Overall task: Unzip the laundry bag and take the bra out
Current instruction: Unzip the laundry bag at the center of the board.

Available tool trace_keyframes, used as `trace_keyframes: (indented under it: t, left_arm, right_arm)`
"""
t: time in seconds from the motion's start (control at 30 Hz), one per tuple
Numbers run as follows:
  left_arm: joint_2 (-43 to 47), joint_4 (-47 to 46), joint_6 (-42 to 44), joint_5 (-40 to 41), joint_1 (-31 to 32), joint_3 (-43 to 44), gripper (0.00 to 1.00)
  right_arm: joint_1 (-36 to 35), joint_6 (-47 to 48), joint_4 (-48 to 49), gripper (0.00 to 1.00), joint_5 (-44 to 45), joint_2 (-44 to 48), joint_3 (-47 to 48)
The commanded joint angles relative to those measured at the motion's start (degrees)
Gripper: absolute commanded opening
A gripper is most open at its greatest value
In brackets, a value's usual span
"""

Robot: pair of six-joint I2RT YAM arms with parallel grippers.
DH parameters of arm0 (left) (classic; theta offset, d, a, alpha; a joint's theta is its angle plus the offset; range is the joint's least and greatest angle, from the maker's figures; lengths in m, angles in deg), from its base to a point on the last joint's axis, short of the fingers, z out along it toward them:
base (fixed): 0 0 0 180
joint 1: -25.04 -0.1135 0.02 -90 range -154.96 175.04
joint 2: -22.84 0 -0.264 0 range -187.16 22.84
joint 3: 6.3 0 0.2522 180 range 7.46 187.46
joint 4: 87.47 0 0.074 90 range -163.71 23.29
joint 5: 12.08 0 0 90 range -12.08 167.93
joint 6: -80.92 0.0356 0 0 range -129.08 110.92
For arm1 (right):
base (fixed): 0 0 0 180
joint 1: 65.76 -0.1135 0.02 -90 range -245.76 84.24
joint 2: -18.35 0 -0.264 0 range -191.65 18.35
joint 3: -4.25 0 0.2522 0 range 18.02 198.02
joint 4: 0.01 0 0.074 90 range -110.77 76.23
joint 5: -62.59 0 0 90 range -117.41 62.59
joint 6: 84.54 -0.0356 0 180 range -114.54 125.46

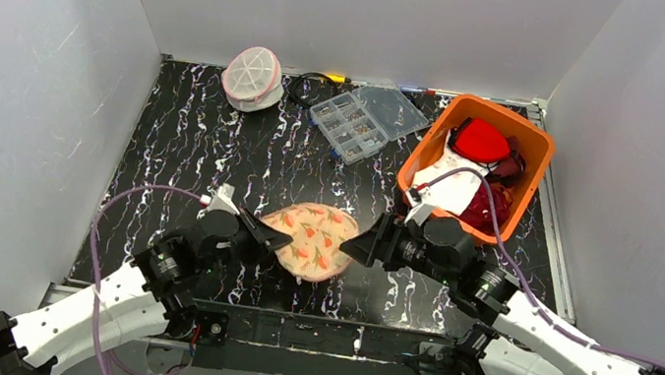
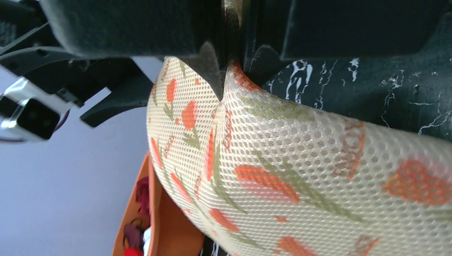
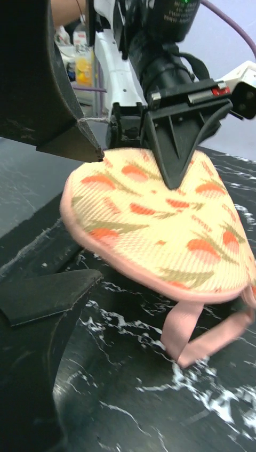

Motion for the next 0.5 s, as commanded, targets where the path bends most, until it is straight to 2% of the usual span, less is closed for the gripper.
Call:
trace_keyframes:
  t: [0.0, 0.17, 0.33, 0.47]
  left_arm:
    - [-1.18, 19.66, -4.18, 12.1, 0.34, 10.66, 0.0]
    - [-6.87, 30.51, -11.47, 17.48, 0.39, 20.69, 0.0]
    - [-15.74, 38.72, -19.06, 17.36, 0.4, 29.6, 0.0]
    - [-20.57, 42.5, -23.02, 16.67, 0.35, 34.99, 0.0]
  right_arm:
    - [-0.16, 6.39, 0.94, 0.81, 7.96, 5.22, 0.69]
    - [-0.15, 11.97, 3.56, 0.84, 2.54, 4.89, 1.75]
    - [-0.8, 10.82, 15.36, 0.89, -4.46, 2.79, -0.61]
    - [-2.77, 11.28, 19.13, 0.82, -5.78, -0.85, 0.65]
